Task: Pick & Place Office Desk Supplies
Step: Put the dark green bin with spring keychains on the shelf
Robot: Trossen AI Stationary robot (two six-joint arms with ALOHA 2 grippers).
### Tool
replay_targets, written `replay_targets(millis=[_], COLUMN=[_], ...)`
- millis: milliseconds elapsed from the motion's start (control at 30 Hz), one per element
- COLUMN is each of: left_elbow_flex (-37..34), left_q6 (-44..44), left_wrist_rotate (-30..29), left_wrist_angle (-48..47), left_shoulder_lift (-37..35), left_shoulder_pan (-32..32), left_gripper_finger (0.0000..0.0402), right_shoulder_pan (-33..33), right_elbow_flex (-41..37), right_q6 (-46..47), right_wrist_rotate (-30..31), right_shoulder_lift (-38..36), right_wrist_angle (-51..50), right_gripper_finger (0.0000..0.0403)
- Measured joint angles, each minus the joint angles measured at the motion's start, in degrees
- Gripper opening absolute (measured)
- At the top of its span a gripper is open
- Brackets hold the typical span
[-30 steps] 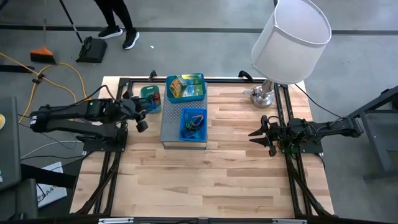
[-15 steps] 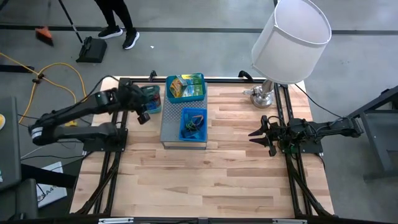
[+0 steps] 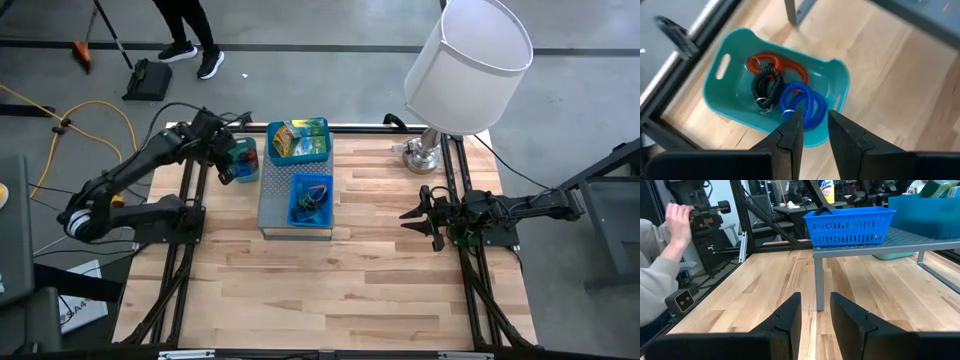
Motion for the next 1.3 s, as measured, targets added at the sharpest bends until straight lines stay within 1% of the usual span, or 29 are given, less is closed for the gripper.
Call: replay_targets(millis=[200, 400, 567, 800, 1067, 1167, 1300], left_elbow_flex=[0.0, 0.0, 0.0, 0.0, 0.0, 0.0, 0.0], left_q6=[5.4, 9.1, 11.2, 12.3, 12.7, 12.7, 12.6], left_wrist_rotate=[0.4, 4.2, 4.0, 0.0, -1.8, -1.8, -1.8], left_wrist_angle=[0.2, -0.4, -1.8, -3.2, -3.2, -3.2, -3.2], left_shoulder_lift=[6.4, 10.0, 10.8, 10.8, 10.8, 10.8, 10.8], left_shoulder_pan=[0.0, -0.1, -1.1, -3.4, -4.0, -4.0, -4.0], left_gripper_finger=[0.0083, 0.0083, 0.0083, 0.0083, 0.0084, 0.0093, 0.0123], right_shoulder_pan=[0.0, 0.0, 0.0, 0.0, 0.0, 0.0, 0.0], right_elbow_flex=[0.0, 0.0, 0.0, 0.0, 0.0, 0.0, 0.0], right_q6=[0.0, 0.0, 0.0, 0.0, 0.0, 0.0, 0.0], right_wrist_rotate=[0.0, 0.0, 0.0, 0.0, 0.0, 0.0, 0.0], right_shoulder_lift=[0.0, 0.0, 0.0, 0.0, 0.0, 0.0, 0.0], right_wrist_angle=[0.0, 0.0, 0.0, 0.0, 0.0, 0.0, 0.0], right_gripper_finger=[0.0091, 0.0091, 0.0091, 0.0091, 0.0091, 0.0091, 0.0091])
